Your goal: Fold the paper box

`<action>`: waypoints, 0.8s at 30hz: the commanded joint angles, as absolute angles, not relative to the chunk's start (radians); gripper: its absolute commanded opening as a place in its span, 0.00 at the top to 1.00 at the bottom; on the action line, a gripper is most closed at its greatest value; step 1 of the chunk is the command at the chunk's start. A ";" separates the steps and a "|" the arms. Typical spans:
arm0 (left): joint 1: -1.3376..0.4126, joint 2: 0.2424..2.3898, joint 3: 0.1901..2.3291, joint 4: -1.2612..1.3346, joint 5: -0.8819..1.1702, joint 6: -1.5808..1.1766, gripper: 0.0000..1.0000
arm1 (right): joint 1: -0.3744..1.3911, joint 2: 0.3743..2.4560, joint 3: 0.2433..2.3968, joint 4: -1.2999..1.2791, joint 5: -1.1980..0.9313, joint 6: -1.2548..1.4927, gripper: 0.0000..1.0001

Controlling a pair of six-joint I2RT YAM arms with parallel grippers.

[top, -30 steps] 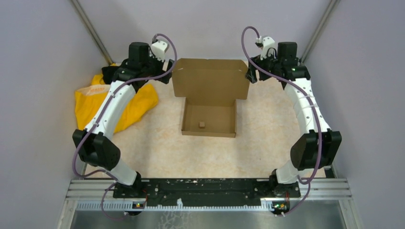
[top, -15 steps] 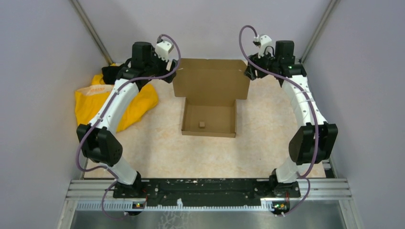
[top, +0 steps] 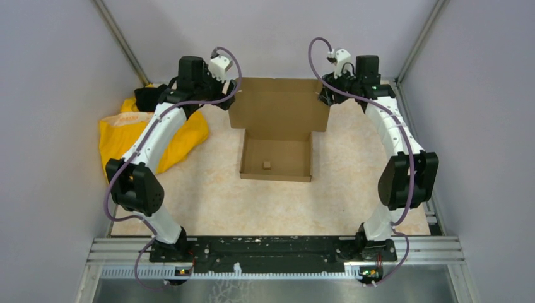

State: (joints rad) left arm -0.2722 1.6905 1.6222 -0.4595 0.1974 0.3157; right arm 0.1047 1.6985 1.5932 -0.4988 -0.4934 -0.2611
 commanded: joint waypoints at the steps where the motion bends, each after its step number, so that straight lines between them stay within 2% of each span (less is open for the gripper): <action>1: -0.265 1.708 1.627 -0.420 0.224 0.330 0.15 | 0.118 1.695 1.628 -0.431 -0.494 -0.274 0.50; 6: -0.265 1.732 1.637 -0.424 0.246 0.325 0.31 | 0.120 1.703 1.632 -0.433 -0.492 -0.277 0.53; 13: -0.265 1.753 1.660 -0.441 0.272 0.321 0.42 | 0.126 1.720 1.635 -0.442 -0.495 -0.281 0.60; 18: -0.265 1.764 1.673 -0.454 0.284 0.315 0.46 | 0.133 1.727 1.632 -0.446 -0.496 -0.283 0.68; 24: -0.265 1.767 1.685 -0.452 0.295 0.310 0.50 | 0.132 1.723 1.629 -0.443 -0.490 -0.280 0.72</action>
State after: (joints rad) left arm -0.2722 1.7542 1.6421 -0.4541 0.2562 0.3103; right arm 0.1246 1.7317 1.5932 -0.4797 -0.4866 -0.2691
